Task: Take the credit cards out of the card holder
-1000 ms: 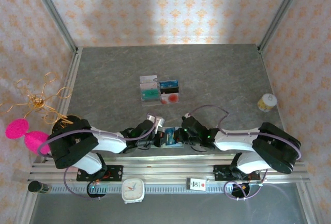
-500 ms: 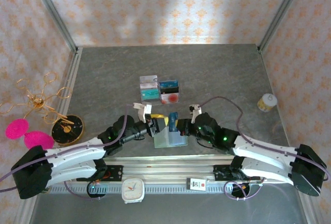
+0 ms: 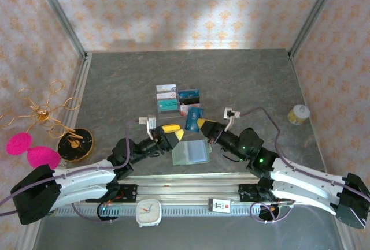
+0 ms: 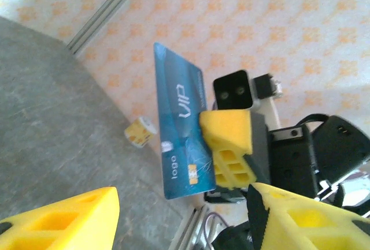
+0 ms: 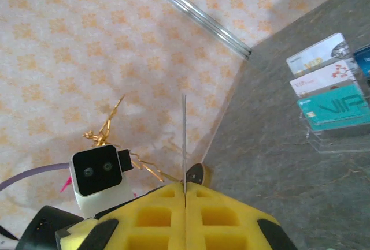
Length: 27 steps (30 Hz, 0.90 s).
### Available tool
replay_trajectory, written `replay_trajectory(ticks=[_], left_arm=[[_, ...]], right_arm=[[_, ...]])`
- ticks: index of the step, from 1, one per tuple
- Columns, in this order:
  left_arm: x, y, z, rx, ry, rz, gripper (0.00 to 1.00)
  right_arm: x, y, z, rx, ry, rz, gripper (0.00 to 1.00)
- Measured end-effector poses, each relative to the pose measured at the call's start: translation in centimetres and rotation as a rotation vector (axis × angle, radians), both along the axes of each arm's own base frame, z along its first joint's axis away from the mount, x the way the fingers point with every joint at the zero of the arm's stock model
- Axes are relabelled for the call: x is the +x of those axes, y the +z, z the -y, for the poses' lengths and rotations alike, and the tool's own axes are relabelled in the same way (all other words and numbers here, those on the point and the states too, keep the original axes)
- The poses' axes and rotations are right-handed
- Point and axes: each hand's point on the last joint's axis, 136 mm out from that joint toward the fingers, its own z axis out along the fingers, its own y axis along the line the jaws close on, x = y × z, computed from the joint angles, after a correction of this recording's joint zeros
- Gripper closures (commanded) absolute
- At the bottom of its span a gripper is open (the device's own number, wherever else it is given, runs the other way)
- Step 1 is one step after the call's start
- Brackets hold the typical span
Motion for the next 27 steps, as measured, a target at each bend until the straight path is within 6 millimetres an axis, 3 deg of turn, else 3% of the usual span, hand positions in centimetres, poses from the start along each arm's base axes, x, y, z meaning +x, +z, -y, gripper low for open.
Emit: replay_trajectory(ticks=[6, 11, 18, 23, 24, 27], left_arm=[[-0.1, 0.6, 0.4, -0.053, -0.031, -0.004, 0.48], [-0.4, 0.4, 1.0, -0.068, -0.070, -0.022, 0.66], [-0.3, -0.2, 1.4, -0.073, -0.096, -0.049, 0.79], [0.2, -0.1, 1.3, -0.076, -0.084, -0.057, 1.00], [0.4, 0.0, 1.3, -0.075, -0.081, -0.055, 1.00], [0.8, -0.3, 1.3, -0.055, -0.088, -0.070, 1.00]], right_arm=[[-0.3, 0.4, -0.8, 0.030, 0.043, 0.005, 1.00], [-0.3, 0.3, -1.3, 0.040, 0.059, 0.004, 1.00], [-0.4, -0.3, -1.9, 0.033, 0.069, -0.010, 1.00], [-0.4, -0.9, -2.2, 0.017, 0.068, -0.018, 1.00], [-0.4, -0.8, -2.2, 0.017, 0.065, -0.017, 1.00], [-0.3, -1.2, -1.9, -0.010, 0.050, -0.020, 0.84]])
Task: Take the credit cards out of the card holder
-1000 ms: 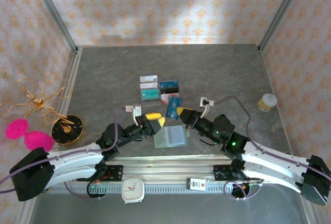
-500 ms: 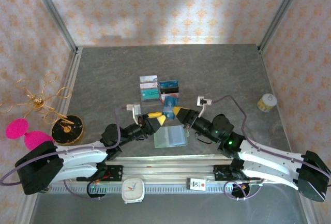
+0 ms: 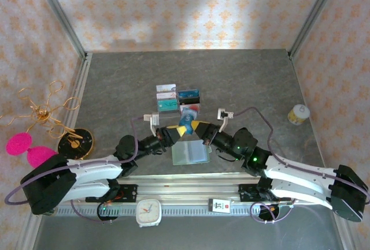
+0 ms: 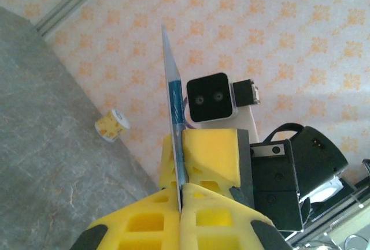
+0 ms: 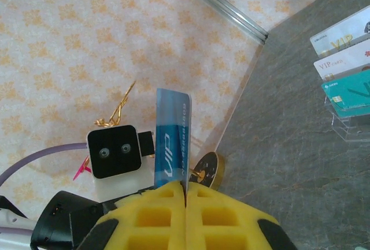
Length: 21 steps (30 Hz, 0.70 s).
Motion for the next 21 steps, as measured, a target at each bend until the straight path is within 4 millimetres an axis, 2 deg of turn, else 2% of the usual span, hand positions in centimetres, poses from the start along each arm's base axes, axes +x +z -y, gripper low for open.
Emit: replay_trajectory(ticks=[3, 7, 10, 13, 16, 18, 21], left_arm=[[1.6, 0.7, -0.5, 0.038, 0.043, 0.013, 1.00], [4.5, 3.9, 0.0, 0.171, 0.103, 0.096, 1.00], [6.3, 6.1, 1.3, 0.338, 0.113, 0.192, 1.00], [9.0, 7.1, 2.1, 0.553, 0.125, 0.287, 1.00], [11.8, 5.9, 2.3, 0.785, 0.116, 0.360, 1.00], [13.3, 4.1, 2.2, 0.925, 0.081, 0.390, 1.00], [14.8, 0.1, 1.2, 1.111, 0.011, 0.417, 1.00]], right_arm=[[0.2, -1.5, 1.2, -0.089, -0.048, -0.028, 0.82], [0.9, -3.0, 4.5, -0.192, -0.150, -0.061, 0.82], [1.0, -3.2, 6.7, -0.221, -0.210, -0.066, 0.82], [0.8, -3.5, 7.7, -0.247, -0.234, -0.072, 0.82], [0.9, -4.5, 8.3, -0.290, -0.250, -0.087, 0.82], [1.0, -5.3, 8.5, -0.325, -0.257, -0.101, 0.82], [1.6, -6.4, 8.9, -0.387, -0.279, -0.129, 0.83]])
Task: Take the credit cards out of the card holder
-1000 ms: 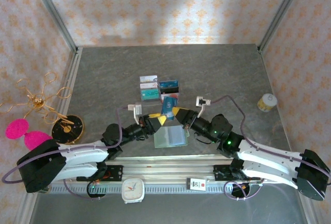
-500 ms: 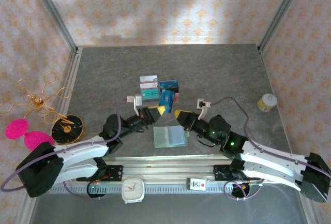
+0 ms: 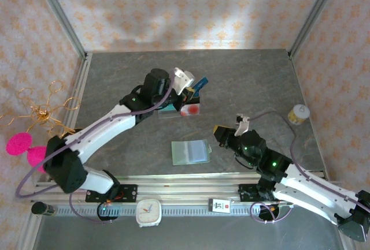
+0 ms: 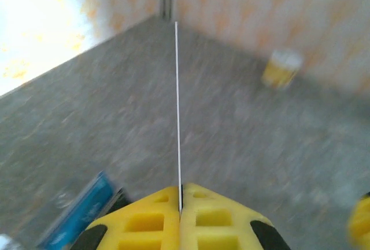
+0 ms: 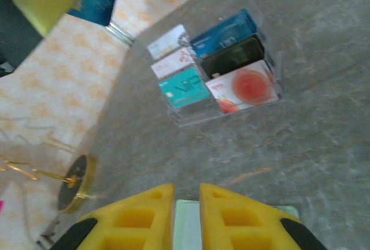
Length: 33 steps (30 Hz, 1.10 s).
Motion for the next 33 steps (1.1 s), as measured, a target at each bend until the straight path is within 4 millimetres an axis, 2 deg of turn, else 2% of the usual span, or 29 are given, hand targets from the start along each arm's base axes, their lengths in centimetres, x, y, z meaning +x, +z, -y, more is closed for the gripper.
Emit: replay_trajectory(ticks=[4, 7, 13, 20, 25, 33], left_arm=[[0.7, -5.1, -1.5, 0.189, -0.058, -0.033, 1.00], [1.6, -6.9, -2.3, 0.255, -0.096, -0.055, 1.00], [3.5, -7.4, -2.6, 0.326, -0.159, -0.032, 1.00], [5.2, -8.7, -2.6, 0.378, -0.226, -0.055, 1.00], [5.5, -10.1, -3.1, 0.404, -0.250, -0.084, 1.00], [6.0, -10.9, -2.9, 0.422, -0.271, -0.097, 1.00]], right_arm=[[1.2, -0.7, 0.7, -0.037, -0.039, -0.029, 0.83], [2.1, -1.6, 1.4, -0.056, -0.063, -0.057, 0.84], [3.5, -3.0, 2.5, -0.067, -0.084, -0.115, 0.84], [4.3, -4.0, 2.7, -0.069, -0.073, -0.154, 0.85], [4.7, -3.8, 2.7, -0.063, -0.069, -0.160, 0.86], [5.1, -3.8, 2.4, -0.063, -0.057, -0.171, 0.86]])
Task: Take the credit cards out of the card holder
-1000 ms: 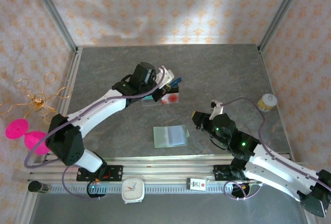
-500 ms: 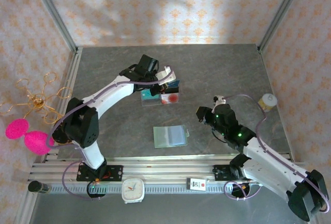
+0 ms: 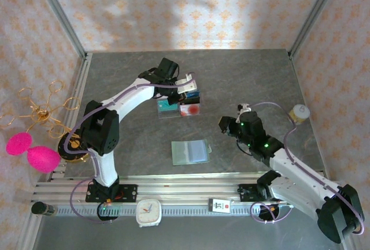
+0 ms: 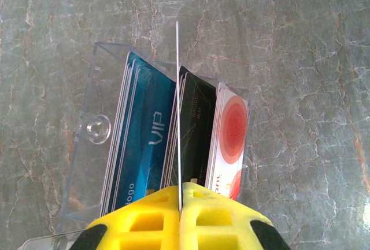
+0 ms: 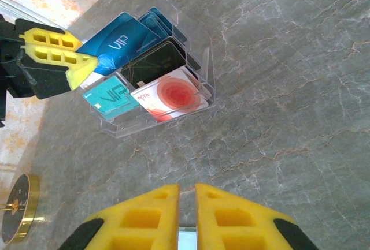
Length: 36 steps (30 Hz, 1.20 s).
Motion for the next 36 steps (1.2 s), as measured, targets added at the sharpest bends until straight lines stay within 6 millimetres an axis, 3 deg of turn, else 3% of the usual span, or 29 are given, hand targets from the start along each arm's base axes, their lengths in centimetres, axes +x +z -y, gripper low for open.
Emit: replay_trajectory(ticks=[6, 17, 25, 36], left_arm=[[0.2, -0.5, -0.2, 0.017, 0.006, 0.000, 1.00], [1.4, 1.1, 0.0, 0.021, -0.002, 0.054, 1.00], [1.6, -1.4, -0.3, 0.067, 0.004, 0.014, 1.00], [2.0, -1.4, -0.8, 0.094, 0.023, 0.030, 1.00]], right_arm=[[0.1, -0.1, -0.5, 0.008, 0.018, -0.007, 0.86], [0.2, 0.4, -0.9, 0.023, 0.032, 0.002, 0.87], [0.2, 0.2, -1.0, 0.022, 0.036, -0.005, 0.87], [0.1, 0.0, -1.5, 0.033, 0.060, -0.014, 0.86]])
